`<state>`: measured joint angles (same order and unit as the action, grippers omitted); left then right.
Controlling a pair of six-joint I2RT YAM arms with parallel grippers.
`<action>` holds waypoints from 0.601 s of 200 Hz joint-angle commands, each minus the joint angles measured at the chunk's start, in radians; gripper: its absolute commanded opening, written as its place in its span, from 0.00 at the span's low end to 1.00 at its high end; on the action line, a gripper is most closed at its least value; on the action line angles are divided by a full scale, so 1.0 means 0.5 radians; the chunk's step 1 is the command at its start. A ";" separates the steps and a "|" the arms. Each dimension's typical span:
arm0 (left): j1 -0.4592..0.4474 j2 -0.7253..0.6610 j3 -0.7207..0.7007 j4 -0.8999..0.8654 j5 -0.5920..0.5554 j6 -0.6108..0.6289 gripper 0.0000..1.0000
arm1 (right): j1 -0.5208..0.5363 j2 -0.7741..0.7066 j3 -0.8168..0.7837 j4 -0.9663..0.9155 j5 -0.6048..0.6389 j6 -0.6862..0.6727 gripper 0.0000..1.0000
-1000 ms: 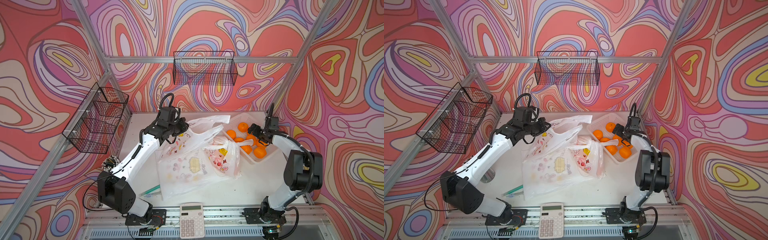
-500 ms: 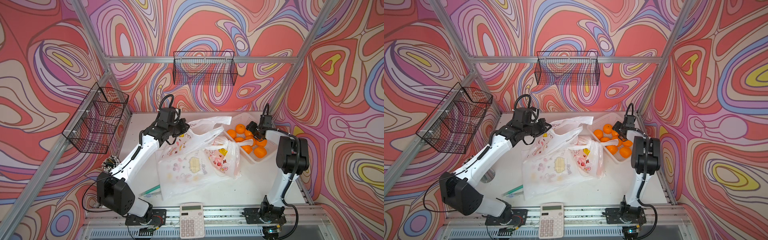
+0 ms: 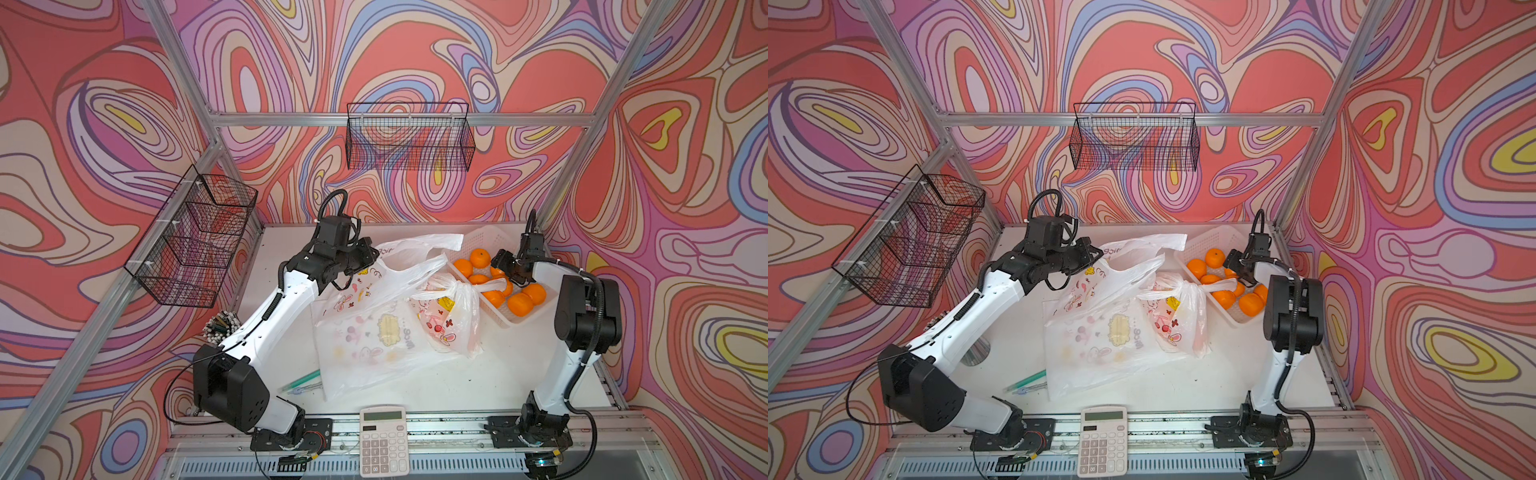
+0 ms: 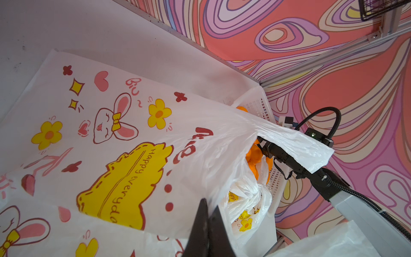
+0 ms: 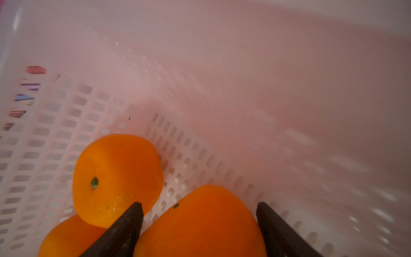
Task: Place the oranges into plastic bags & tie knots
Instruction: Pick up the orange from the basket.
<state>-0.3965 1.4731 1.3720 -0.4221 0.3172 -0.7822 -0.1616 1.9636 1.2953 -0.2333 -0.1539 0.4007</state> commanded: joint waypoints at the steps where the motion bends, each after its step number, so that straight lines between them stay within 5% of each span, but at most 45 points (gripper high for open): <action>1: 0.005 -0.056 -0.029 0.025 -0.008 0.003 0.00 | 0.001 0.043 0.053 -0.097 -0.010 -0.089 0.79; 53: 0.003 -0.053 -0.031 0.024 0.024 0.007 0.00 | 0.000 -0.220 0.000 -0.096 -0.060 -0.090 0.58; 86: 0.005 -0.050 -0.044 0.059 0.064 -0.020 0.00 | 0.001 -0.626 -0.082 -0.086 -0.153 -0.094 0.54; 120: 0.004 -0.070 -0.065 0.092 0.056 -0.045 0.00 | 0.014 -1.129 -0.367 -0.023 -0.519 0.063 0.52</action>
<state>-0.3965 1.4719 1.3590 -0.4095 0.3374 -0.7860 -0.1616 1.5394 1.2137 -0.2657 -0.2672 0.3775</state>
